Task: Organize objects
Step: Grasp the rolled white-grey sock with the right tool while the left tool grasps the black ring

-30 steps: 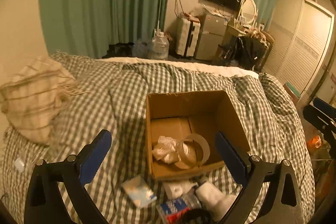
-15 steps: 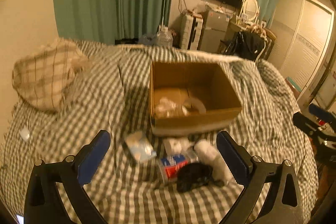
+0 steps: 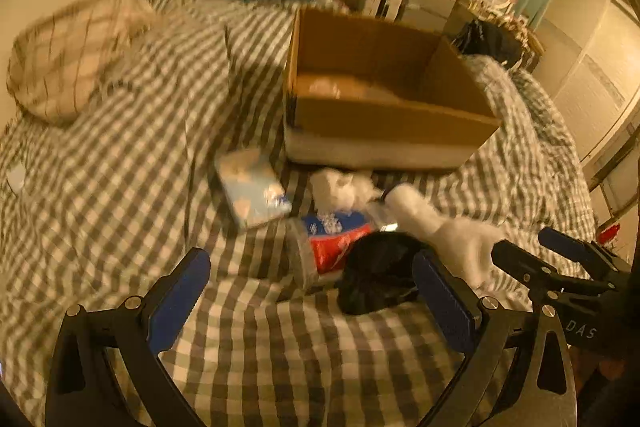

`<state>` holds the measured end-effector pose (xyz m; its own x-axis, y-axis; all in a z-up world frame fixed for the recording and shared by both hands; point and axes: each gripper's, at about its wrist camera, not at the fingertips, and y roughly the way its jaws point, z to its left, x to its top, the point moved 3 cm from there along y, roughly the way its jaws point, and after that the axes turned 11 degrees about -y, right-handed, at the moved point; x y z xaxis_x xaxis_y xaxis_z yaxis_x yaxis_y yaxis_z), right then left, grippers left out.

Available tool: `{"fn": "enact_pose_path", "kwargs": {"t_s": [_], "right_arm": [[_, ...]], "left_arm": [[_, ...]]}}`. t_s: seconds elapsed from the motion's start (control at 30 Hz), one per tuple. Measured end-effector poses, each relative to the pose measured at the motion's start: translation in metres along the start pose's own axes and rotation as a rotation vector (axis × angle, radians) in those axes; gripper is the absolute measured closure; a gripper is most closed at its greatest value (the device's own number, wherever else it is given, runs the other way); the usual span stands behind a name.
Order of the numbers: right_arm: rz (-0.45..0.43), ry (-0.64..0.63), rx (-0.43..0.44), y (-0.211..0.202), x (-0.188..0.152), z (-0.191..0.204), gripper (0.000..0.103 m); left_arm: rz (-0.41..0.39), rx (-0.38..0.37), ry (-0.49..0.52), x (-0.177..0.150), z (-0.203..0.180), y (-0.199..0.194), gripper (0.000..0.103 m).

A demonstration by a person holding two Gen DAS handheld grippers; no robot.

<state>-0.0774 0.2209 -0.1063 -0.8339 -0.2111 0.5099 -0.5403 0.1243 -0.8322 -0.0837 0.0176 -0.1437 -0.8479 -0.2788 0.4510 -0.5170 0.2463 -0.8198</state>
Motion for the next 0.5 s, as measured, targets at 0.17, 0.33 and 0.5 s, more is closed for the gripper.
{"fn": "enact_pose_path", "kwargs": {"t_s": [0.17, 0.33, 0.5], "right_arm": [[0.063, -0.018, 0.031, 0.030, -0.003, 0.009, 0.012], [0.099, -0.017, 0.092, 0.046, -0.006, 0.013, 0.019], [0.044, -0.017, 0.114, 0.033, -0.005, 0.010, 0.055]], "left_arm": [[0.050, 0.004, -0.021, -0.004, 0.007, 0.014, 0.000], [0.066, 0.000, 0.000, -0.007, 0.003, 0.015, 0.000], [0.070, 0.004, 0.026, -0.008, -0.003, 0.013, 0.000]]}}
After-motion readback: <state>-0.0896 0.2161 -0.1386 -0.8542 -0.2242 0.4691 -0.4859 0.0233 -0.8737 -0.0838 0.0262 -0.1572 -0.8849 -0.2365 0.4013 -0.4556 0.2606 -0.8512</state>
